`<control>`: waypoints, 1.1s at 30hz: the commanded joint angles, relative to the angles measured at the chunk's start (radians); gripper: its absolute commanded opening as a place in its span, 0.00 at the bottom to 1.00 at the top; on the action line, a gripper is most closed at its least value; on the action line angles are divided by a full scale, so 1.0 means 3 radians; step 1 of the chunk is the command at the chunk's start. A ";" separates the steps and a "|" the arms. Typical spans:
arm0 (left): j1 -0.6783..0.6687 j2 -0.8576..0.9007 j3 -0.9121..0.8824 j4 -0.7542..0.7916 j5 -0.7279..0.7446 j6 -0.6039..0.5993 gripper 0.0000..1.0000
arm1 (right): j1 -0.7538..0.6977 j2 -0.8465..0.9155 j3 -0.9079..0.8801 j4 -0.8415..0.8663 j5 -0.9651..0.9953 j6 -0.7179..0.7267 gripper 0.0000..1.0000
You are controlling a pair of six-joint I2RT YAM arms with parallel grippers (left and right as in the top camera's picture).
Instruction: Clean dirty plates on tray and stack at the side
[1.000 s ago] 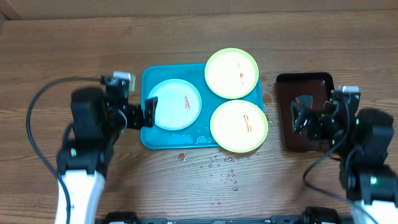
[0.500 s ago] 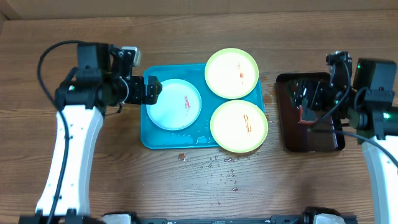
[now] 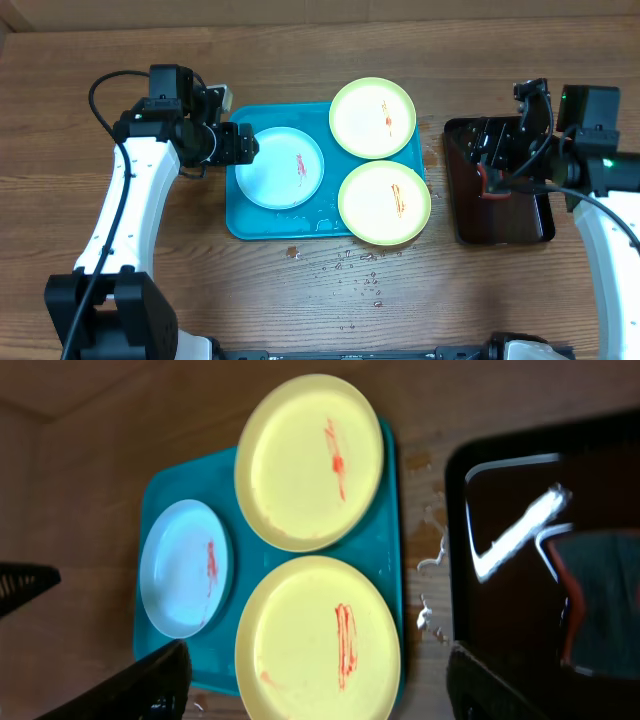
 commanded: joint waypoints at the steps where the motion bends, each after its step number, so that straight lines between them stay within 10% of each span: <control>1: 0.0006 0.0145 0.0072 -0.0004 -0.0262 -0.0201 0.76 | 0.0022 0.0072 0.0093 -0.0041 0.0259 0.0150 0.79; 17: -0.0161 0.0895 0.0072 0.0203 -0.0291 0.0033 0.48 | 0.0022 0.0111 0.0086 -0.0104 0.0456 0.0136 0.73; 33: -0.0252 0.0991 0.0053 0.0179 -0.0665 -0.0192 0.48 | 0.0022 0.0111 0.0084 -0.0125 0.0539 0.0135 0.73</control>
